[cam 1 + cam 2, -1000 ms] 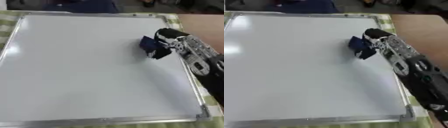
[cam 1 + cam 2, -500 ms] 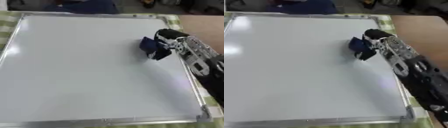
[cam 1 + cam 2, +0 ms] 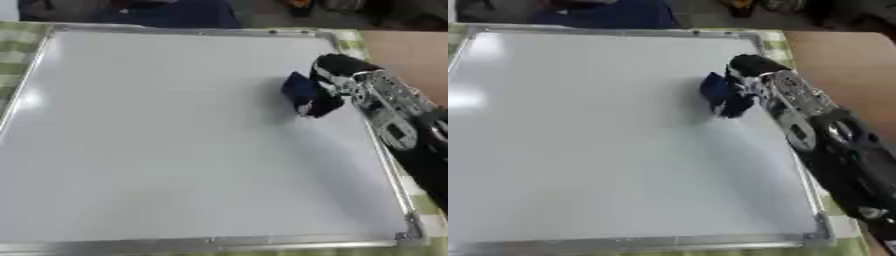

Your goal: Wipe the whiteboard clean with a brush.

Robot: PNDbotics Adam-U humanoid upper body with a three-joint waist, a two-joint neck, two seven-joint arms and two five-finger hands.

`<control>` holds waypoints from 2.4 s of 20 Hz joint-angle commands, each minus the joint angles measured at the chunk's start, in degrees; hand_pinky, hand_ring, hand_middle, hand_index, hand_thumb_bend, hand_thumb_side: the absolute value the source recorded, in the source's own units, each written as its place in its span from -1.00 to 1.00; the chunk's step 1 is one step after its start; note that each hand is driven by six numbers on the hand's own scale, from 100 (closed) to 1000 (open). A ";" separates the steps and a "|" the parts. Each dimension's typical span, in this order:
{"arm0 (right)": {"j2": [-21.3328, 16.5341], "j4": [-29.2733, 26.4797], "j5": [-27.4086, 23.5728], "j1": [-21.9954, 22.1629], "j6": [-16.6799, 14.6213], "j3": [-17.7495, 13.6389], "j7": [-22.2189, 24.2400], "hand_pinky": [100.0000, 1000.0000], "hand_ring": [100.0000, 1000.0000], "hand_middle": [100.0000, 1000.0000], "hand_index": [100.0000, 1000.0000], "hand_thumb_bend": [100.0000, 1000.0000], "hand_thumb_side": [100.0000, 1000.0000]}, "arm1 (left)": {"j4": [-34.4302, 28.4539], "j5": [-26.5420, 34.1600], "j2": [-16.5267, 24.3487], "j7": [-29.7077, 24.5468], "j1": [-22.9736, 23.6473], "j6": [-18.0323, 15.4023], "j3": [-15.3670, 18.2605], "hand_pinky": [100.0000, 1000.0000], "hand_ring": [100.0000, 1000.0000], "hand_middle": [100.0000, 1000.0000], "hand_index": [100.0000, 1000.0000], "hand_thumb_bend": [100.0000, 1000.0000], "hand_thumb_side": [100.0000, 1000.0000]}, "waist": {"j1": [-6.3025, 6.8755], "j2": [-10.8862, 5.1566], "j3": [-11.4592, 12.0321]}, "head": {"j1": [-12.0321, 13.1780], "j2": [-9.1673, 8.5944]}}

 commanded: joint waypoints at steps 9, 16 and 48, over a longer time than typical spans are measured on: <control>-1.95 0.11 -1.80 -0.31 0.13 -0.21 -1.07 0.19 0.30 -0.08 -0.92 -0.87 -0.68 | -1.07 -0.25 1.05 -0.28 -0.72 0.08 0.25 0.31 0.67 0.55 0.67 -0.70 1.00 | 0.24 -1.14 -0.06 | -0.21 -0.58; -2.31 -0.47 -4.01 0.35 0.06 0.05 -0.32 0.05 0.19 -0.17 -0.92 -1.00 -0.73 | -1.07 -0.26 1.07 -0.24 -0.65 0.16 0.31 0.31 0.67 0.55 0.67 -0.70 1.00 | 0.20 -1.29 -0.32 | -0.19 -0.48; -7.01 -10.45 -11.78 5.46 0.44 2.11 7.07 -0.09 0.12 -0.26 -0.90 -1.00 -0.88 | -1.07 -0.11 1.22 -0.36 -0.81 0.11 0.41 0.31 0.68 0.56 0.67 -0.69 1.00 | 0.09 -1.56 -0.57 | -0.85 -0.67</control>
